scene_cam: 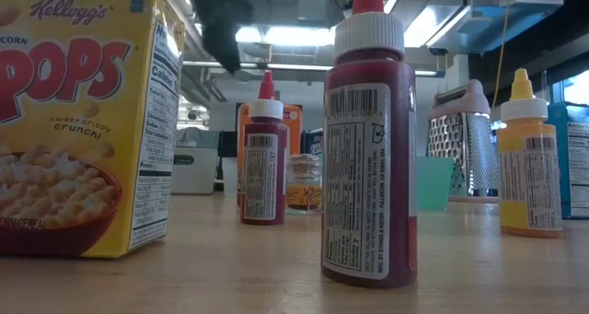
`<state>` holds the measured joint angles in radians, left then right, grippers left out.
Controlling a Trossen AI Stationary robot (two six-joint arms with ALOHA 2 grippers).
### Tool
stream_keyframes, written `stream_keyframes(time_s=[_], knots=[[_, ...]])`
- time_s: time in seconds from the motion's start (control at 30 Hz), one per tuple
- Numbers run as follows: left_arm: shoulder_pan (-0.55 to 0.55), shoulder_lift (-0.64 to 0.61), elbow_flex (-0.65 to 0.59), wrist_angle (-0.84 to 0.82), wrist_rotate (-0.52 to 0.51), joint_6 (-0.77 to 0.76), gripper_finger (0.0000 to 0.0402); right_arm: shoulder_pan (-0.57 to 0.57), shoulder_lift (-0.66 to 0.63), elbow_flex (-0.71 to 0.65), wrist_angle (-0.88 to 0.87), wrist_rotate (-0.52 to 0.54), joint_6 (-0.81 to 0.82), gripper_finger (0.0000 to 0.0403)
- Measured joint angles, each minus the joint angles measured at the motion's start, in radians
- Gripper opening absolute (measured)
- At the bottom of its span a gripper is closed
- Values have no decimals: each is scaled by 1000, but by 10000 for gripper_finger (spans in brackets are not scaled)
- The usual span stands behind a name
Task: Pick & Place Kitchen Items
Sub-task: Put the light blue cereal box into the blue bin
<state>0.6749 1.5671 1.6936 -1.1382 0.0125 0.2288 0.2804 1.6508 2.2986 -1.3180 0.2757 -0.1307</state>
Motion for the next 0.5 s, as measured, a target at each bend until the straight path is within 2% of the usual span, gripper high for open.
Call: stream_keyframes(time_s=[0.1, 0.23, 0.3, 0.37, 0.5], knots=[[-13, -60, 0, -39, -3, -62, 233, -7, 0, 0, -48, 41, 72, 245], [-50, -127, 1, -98, -2, -139, 233, -7, -17, 0, -206, 114, 198, 245], [-76, -161, 0, -128, -2, -191, 233, 0, -32, -1, -263, 114, 261, 245], [-102, -189, -1, -167, -2, -237, 233, 15, -47, -19, -246, 104, 291, 245], [-179, -233, -1, -212, -11, -327, 233, 59, -76, -32, -253, 22, 308, 245]])
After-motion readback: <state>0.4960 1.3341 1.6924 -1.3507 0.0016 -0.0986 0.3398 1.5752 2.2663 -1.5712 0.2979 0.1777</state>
